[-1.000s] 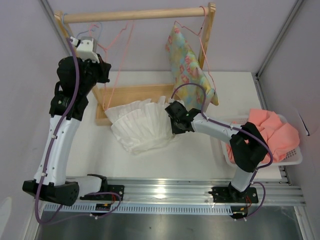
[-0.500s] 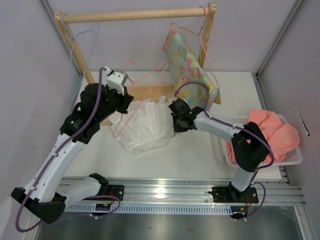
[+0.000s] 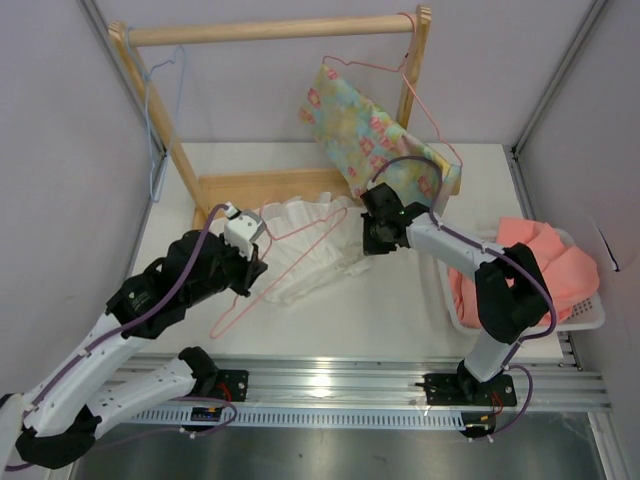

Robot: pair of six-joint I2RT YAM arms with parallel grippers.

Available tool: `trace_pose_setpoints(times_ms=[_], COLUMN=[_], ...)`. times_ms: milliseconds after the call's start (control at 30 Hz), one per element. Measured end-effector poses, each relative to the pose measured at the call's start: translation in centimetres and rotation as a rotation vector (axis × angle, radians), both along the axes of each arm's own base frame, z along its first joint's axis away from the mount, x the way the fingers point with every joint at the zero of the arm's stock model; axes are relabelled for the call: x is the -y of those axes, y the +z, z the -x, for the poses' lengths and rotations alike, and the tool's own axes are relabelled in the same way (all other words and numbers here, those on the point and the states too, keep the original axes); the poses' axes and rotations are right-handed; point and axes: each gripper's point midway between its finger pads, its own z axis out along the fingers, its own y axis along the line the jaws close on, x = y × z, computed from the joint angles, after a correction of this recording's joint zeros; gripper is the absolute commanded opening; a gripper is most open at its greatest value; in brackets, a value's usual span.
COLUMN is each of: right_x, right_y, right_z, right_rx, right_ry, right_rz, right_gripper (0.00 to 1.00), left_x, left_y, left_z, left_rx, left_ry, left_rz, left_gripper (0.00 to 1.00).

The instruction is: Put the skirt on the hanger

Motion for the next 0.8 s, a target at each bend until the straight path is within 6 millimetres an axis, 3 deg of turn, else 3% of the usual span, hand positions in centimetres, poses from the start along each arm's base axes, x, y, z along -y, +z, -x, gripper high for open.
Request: trace_pose_setpoints(times_ms=[333,533,800], right_x=[0.5,0.0,-1.9], right_y=[2.6,2.4,2.2], right_z=[-2.8,-1.9,0.0], right_rx=[0.036,0.026,0.043], right_ry=[-0.032,-0.007,0.075], right_rz=[-0.024,-0.005,0.05], right_gripper=[0.0,0.0,0.0], left_x=[0.5,1.3,2.7], left_y=[-3.6,-6.0,-7.4], left_z=[2.7,2.8,1.7], left_rx=[-0.103,-0.163,-0.181], left_ry=[-0.08,-0.106,-0.112], left_rz=[-0.083,-0.146,-0.188], left_gripper=[0.0,0.0,0.0])
